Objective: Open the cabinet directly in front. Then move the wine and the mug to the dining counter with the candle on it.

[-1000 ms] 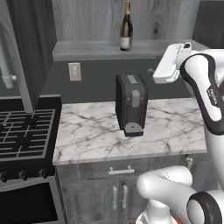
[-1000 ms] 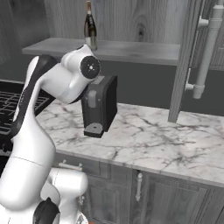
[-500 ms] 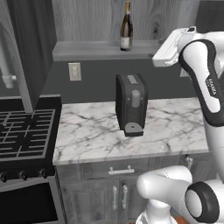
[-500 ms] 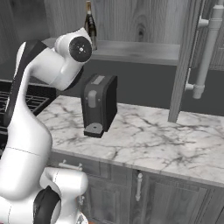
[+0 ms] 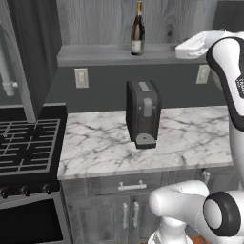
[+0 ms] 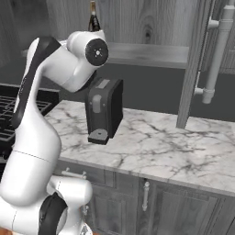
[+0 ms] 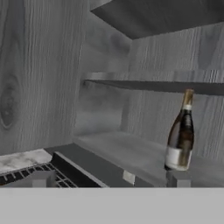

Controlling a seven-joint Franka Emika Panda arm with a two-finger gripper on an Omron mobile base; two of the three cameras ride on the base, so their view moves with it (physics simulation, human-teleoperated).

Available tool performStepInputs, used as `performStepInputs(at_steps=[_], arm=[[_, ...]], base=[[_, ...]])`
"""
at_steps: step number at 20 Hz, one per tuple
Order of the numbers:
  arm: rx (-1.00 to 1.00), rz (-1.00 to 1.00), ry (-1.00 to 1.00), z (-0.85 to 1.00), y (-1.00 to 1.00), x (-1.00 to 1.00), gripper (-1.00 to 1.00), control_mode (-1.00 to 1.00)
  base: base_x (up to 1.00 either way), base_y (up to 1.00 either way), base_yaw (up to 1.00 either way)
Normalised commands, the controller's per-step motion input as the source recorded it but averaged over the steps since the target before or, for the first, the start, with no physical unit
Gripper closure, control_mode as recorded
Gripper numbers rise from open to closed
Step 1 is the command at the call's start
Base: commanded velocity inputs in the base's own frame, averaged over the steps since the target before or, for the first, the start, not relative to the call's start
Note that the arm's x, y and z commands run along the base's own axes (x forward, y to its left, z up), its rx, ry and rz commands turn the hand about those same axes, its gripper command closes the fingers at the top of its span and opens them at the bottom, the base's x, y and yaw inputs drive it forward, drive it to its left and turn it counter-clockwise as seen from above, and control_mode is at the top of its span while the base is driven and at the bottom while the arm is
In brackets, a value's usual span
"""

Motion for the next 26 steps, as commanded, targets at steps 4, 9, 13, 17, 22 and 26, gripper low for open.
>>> performStepInputs(at_steps=[4, 9, 13, 17, 22, 26], arm=[[0.37, -0.16, 0.05, 0.14, -0.21, 0.00, -1.00, -1.00], [0.17, -0.16, 0.08, 0.26, -0.06, 0.04, -1.00, -1.00], [-0.03, -0.08, 0.28, 0.22, 0.13, 0.33, -1.00, -1.00], [-0.11, -0.07, 0.38, 0.21, 0.21, 0.41, -1.00, -1.00], [-0.03, -0.01, 0.14, 0.02, 0.03, 0.10, -1.00, -1.00], [0.00, 0.00, 0.00, 0.00, 0.00, 0.00, -1.00, -1.00]], base=[[0.00, 0.00, 0.00], [0.00, 0.00, 0.00], [0.00, 0.00, 0.00], [0.00, 0.00, 0.00], [0.00, 0.00, 0.00], [0.00, 0.00, 0.00]])
